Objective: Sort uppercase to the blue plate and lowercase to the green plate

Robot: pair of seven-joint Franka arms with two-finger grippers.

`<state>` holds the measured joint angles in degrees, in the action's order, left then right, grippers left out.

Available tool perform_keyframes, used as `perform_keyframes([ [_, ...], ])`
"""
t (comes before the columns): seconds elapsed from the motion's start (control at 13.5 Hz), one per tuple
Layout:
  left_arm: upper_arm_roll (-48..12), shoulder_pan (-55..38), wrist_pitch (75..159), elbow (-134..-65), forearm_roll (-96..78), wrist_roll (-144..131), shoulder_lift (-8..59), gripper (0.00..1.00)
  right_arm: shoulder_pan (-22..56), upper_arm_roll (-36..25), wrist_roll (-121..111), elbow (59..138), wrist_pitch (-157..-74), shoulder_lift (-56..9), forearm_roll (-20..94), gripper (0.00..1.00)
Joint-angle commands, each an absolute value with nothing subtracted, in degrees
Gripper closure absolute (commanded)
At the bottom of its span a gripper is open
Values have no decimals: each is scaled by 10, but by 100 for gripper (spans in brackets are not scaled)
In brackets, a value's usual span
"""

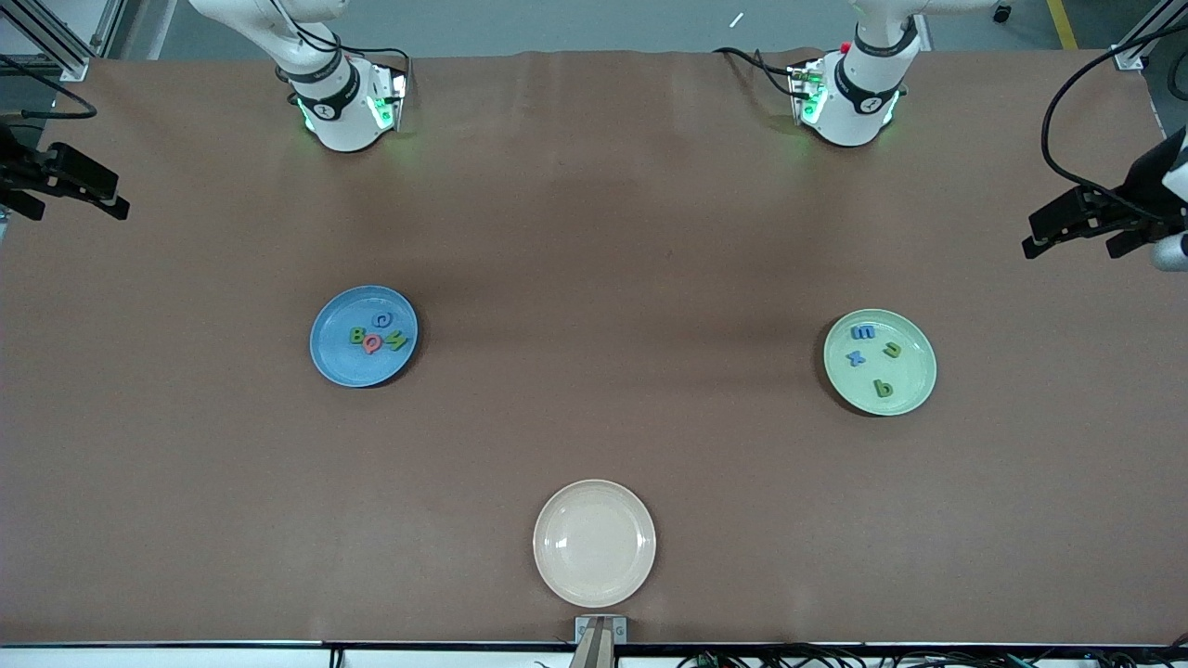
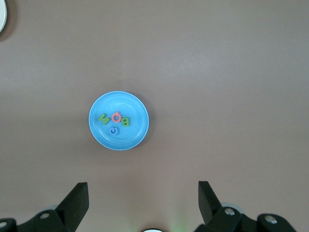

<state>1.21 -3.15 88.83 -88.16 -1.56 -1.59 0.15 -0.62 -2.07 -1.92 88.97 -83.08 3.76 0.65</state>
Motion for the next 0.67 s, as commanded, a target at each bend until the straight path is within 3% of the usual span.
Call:
perform_keyframes([
  [0.0, 7, -30, 881, -883, -11, -16, -14, 0, -7, -20, -25, 905, -827, 52, 3, 0],
  [0.59, 11, -16, 868, -884, -10, -5, -17, 0, -5, -20, -25, 905, -826, 52, 3, 0],
])
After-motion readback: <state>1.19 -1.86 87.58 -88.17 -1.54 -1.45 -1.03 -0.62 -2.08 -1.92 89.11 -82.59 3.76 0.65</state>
